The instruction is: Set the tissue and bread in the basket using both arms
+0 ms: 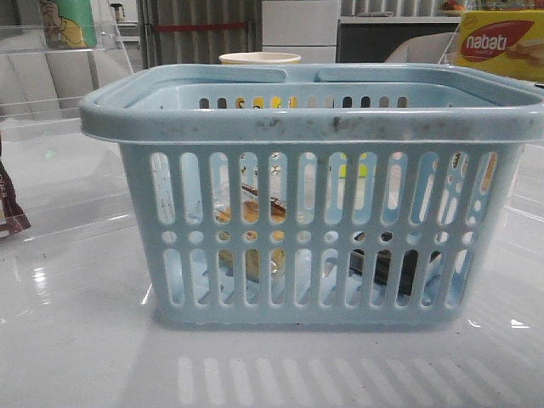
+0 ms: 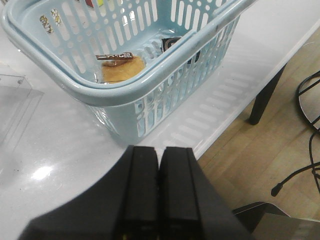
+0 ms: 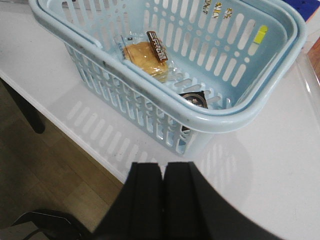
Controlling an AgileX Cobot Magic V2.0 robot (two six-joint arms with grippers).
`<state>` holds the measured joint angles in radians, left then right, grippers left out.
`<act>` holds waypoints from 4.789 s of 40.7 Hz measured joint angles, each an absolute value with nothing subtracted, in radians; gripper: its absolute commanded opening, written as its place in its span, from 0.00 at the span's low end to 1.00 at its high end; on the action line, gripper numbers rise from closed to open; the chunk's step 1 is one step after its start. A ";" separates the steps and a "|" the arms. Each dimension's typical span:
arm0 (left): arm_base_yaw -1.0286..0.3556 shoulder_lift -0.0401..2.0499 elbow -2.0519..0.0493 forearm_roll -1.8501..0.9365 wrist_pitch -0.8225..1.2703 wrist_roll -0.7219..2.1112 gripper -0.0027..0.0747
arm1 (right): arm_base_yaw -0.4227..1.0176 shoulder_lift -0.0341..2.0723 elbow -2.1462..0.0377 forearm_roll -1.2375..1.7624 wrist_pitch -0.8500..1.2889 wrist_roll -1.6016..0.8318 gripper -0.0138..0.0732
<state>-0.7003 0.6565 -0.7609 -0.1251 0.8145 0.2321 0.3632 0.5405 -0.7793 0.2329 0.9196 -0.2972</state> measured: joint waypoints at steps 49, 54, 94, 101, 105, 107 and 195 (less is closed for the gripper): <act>-0.185 0.077 -0.211 -0.105 0.212 0.232 0.15 | 0.363 0.540 -0.779 0.233 0.921 -0.297 0.22; -0.148 0.018 -0.088 -0.129 0.100 0.232 0.15 | 0.363 0.540 -0.779 0.233 0.921 -0.297 0.22; -0.106 -0.005 0.007 -0.053 0.000 0.098 0.15 | 0.363 0.540 -0.779 0.232 0.931 -0.297 0.22; -0.088 -0.005 0.007 -0.047 -0.008 0.084 0.15 | 0.363 0.540 -0.779 0.232 0.931 -0.297 0.22; -0.078 -0.005 0.007 -0.047 -0.028 0.083 0.15 | 0.363 0.540 -0.779 0.232 0.931 -0.297 0.22; -0.076 -0.005 0.007 -0.047 -0.032 0.083 0.15 | 0.363 0.540 -0.779 0.232 0.933 -0.297 0.22; -0.074 -0.005 0.007 -0.047 -0.033 0.081 0.15 | 0.014 -0.012 0.028 0.234 -0.006 -0.297 0.22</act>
<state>-0.0740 -0.0046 0.0065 -0.0471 -0.0325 0.0812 0.0139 -0.0117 0.0282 0.2341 -0.0060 -0.2972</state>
